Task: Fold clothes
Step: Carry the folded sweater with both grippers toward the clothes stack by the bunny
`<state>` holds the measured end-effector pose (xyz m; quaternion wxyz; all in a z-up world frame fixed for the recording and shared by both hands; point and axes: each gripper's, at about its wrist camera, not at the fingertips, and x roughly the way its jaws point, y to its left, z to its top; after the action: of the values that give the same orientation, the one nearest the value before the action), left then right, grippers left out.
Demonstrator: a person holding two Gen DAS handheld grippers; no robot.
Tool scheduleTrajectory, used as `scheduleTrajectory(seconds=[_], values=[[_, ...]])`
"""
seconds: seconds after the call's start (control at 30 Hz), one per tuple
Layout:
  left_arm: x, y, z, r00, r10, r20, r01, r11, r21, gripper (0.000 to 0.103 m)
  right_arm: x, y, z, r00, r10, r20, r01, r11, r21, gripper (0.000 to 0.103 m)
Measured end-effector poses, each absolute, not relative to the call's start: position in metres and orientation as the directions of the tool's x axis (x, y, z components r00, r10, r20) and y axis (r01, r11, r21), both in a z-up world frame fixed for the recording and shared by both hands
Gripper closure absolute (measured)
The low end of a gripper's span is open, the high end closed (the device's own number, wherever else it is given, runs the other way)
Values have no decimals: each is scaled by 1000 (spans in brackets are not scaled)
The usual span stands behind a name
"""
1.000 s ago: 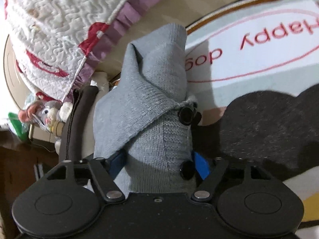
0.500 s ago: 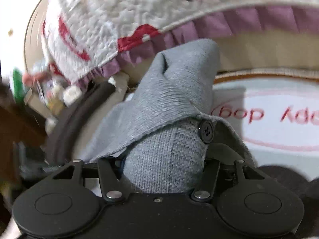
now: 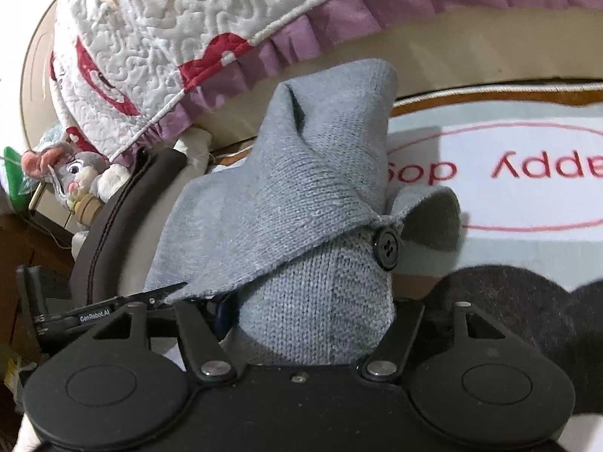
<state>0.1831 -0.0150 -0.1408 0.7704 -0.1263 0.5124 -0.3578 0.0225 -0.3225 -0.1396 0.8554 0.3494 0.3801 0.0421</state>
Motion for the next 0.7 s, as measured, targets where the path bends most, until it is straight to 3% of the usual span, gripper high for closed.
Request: scheduleTrajectory(seconds=[0.1, 0.17, 0.2, 0.3, 0.37, 0.43, 0.5, 0.6, 0.7], values=[[197, 2, -165, 108, -782, -613, 243, 619, -747, 18, 15, -328, -143, 707, 362, -607, 227, 698, 680, 30], [197, -2, -163, 94, -775, -625, 305, 620, -723, 24, 9, -332, -146, 710, 384, -590, 249, 648, 720, 30], [196, -5, -161, 93, -774, -627, 335, 617, -712, 35, 8, -332, -148, 711, 390, -585, 251, 637, 729, 29], [191, -8, -156, 109, -788, -606, 369, 598, -711, 54, 15, -331, -155, 695, 399, -599, 245, 652, 718, 22], [187, -11, -148, 136, -781, -610, 418, 603, -680, 59, 28, -332, -163, 688, 416, -594, 225, 656, 720, 20], [184, -11, -144, 152, -785, -601, 439, 598, -671, 61, 37, -331, -165, 703, 419, -575, 187, 670, 718, 23], [181, -10, -140, 166, -792, -588, 452, 591, -669, 63, 43, -329, -160, 723, 414, -553, 128, 707, 696, 38], [182, -1, -137, 162, -836, -523, 419, 539, -731, 64, 35, -326, -134, 769, 425, -477, 14, 735, 678, 42], [175, 1, -122, 179, -864, -471, 414, 500, -760, 65, 32, -318, -103, 775, 413, -479, -40, 787, 615, 42]])
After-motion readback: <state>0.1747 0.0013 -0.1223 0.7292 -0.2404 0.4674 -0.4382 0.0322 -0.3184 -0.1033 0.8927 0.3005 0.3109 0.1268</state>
